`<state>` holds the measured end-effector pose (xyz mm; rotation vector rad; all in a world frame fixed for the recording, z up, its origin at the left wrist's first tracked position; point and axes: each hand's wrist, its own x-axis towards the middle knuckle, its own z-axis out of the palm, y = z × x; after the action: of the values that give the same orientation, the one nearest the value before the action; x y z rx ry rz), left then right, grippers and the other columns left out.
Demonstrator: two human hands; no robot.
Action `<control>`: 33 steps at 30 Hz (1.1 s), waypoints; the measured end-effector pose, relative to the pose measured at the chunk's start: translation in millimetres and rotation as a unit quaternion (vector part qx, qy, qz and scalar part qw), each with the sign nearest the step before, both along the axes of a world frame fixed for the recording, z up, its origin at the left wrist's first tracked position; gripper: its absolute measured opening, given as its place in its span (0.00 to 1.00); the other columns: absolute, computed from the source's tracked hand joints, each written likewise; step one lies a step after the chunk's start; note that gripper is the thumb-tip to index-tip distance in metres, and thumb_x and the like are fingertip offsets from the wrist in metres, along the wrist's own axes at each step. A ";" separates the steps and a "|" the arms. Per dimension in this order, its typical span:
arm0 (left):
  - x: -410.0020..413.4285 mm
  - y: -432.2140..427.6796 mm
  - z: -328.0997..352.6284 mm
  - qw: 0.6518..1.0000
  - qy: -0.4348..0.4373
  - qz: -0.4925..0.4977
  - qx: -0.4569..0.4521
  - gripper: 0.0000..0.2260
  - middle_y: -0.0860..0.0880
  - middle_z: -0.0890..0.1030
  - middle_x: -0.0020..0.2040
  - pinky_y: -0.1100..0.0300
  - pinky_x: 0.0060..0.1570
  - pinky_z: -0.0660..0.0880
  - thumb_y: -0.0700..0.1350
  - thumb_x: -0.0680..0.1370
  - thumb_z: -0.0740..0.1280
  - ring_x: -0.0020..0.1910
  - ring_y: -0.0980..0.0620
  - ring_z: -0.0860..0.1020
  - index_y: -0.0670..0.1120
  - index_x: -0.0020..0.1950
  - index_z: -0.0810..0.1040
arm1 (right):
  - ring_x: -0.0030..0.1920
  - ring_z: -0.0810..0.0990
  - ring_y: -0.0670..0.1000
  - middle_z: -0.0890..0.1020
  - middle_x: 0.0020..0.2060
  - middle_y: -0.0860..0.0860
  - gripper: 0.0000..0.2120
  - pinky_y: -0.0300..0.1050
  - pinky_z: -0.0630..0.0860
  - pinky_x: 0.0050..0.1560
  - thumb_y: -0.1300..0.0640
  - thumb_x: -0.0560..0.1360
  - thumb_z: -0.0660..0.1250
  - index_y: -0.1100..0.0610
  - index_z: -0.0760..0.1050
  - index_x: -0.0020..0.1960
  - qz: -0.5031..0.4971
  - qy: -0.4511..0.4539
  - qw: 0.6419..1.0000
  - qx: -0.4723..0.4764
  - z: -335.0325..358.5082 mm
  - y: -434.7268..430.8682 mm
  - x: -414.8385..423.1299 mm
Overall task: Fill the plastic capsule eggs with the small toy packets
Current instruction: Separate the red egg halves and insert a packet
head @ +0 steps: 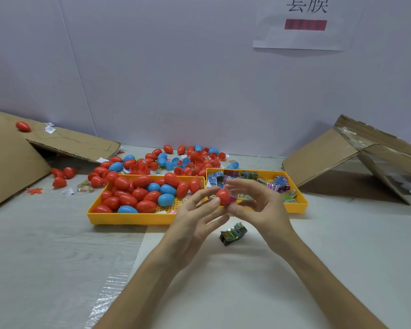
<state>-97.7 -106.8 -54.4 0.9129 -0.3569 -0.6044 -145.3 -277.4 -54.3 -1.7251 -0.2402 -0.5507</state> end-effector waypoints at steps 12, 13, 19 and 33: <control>3.8 -1.0 -5.0 0.997 -0.050 0.055 0.033 0.20 0.46 0.83 0.61 0.60 0.52 0.80 0.41 0.69 0.76 0.61 0.49 0.82 0.50 0.61 0.84 | 0.56 0.83 0.52 0.84 0.52 0.47 0.11 0.42 0.80 0.50 0.56 0.74 0.73 0.50 0.83 0.56 -0.052 -0.046 0.997 -0.039 -1.5 0.8 -0.3; 3.6 -1.0 -5.3 0.996 -0.059 0.060 0.037 0.20 0.46 0.84 0.60 0.61 0.52 0.80 0.40 0.69 0.77 0.60 0.49 0.82 0.50 0.60 0.85 | 0.54 0.84 0.51 0.85 0.50 0.47 0.09 0.41 0.80 0.50 0.57 0.74 0.74 0.51 0.84 0.54 -0.062 -0.049 0.996 -0.035 -1.8 -0.6 -0.3; 1.7 -1.5 -5.5 0.987 -0.122 0.083 0.065 0.19 0.48 0.85 0.57 0.62 0.51 0.79 0.41 0.69 0.76 0.58 0.51 0.82 0.54 0.58 0.85 | 0.45 0.85 0.50 0.86 0.43 0.47 0.06 0.39 0.80 0.47 0.57 0.72 0.76 0.55 0.85 0.49 -0.094 -0.063 0.991 -0.077 -2.3 -1.5 -0.7; 1.7 -3.2 -7.8 0.959 -0.201 0.156 0.122 0.17 0.58 0.85 0.55 0.69 0.47 0.78 0.41 0.72 0.77 0.57 0.60 0.82 0.59 0.57 0.84 | 0.40 0.80 0.47 0.82 0.39 0.49 0.01 0.44 0.78 0.41 0.63 0.76 0.71 0.59 0.80 0.46 -0.176 -0.189 0.920 -0.294 -4.3 -3.3 -1.3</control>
<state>-96.0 -109.9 -62.3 1.3047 -0.4961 -0.1668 -146.6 -280.8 -58.6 -2.2533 -0.4018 -1.1727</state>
